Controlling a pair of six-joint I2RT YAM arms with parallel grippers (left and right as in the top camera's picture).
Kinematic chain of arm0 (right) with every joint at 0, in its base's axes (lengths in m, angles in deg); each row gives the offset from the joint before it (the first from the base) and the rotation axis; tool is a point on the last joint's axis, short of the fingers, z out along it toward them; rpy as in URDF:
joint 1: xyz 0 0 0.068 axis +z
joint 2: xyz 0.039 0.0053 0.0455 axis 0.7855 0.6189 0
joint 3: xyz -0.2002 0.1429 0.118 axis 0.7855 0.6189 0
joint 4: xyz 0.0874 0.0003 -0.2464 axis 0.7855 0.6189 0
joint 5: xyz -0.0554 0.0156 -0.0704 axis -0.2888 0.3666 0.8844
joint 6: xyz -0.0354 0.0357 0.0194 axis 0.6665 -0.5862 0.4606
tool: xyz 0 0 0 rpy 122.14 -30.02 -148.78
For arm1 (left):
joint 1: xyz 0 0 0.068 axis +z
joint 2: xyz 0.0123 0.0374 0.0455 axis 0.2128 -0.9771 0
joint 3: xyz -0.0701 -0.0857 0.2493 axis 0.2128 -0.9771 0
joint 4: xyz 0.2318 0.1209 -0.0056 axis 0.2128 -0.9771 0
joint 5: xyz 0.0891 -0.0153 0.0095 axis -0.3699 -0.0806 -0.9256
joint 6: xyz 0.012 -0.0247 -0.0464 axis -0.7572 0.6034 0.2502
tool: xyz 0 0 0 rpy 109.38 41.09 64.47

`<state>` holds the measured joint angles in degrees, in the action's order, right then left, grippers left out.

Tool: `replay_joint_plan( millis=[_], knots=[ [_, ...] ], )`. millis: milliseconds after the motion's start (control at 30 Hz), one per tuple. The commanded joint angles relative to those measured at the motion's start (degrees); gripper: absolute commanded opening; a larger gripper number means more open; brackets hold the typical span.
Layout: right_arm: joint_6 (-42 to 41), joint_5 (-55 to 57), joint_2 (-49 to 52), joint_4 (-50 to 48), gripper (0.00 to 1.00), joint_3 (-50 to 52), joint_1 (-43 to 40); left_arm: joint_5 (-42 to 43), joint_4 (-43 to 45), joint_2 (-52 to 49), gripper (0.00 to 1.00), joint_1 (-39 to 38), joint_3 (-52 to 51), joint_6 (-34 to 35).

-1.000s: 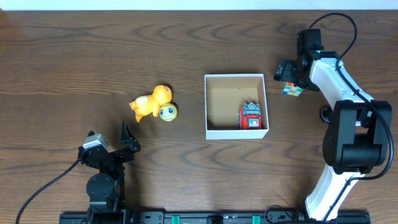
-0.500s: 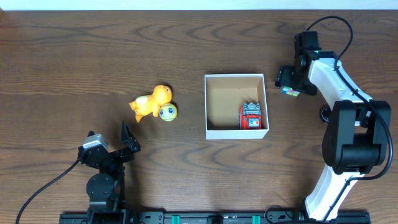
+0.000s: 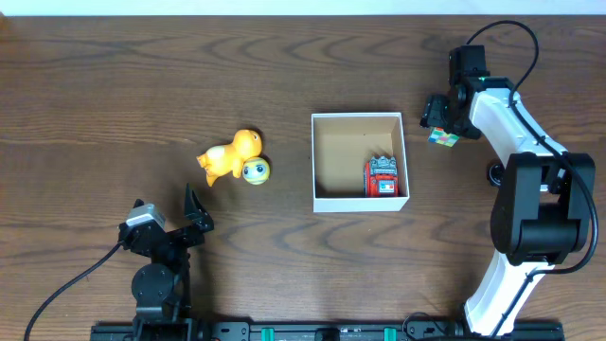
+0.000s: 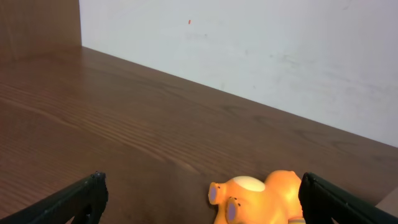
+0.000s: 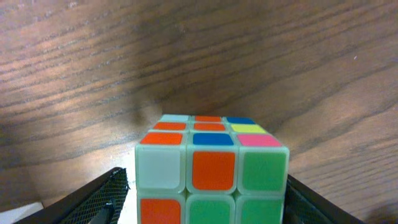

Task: Pack container
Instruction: 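Grasp the Rubik's cube with right gripper and lift it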

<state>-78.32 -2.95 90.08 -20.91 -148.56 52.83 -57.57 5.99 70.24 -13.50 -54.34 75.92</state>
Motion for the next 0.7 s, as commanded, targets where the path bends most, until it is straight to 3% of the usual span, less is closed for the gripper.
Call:
replay_joint_plan(
  millis=[0,400,667],
  knots=[
    [-0.4,1.2,1.1,-0.2,0.77,0.2,0.1,-0.1,-2.0,0.3,0.98,0.3,-1.2,-1.0],
    [-1.0,1.2,4.4,-0.2,0.77,0.2,-1.5,-0.1,-2.0,0.3,0.98,0.3,-1.2,-1.0],
    [0.1,1.2,4.1,-0.3,0.63,0.1,-1.5,-0.1,-2.0,0.3,0.98,0.3,-1.2,-1.0]
  ],
)
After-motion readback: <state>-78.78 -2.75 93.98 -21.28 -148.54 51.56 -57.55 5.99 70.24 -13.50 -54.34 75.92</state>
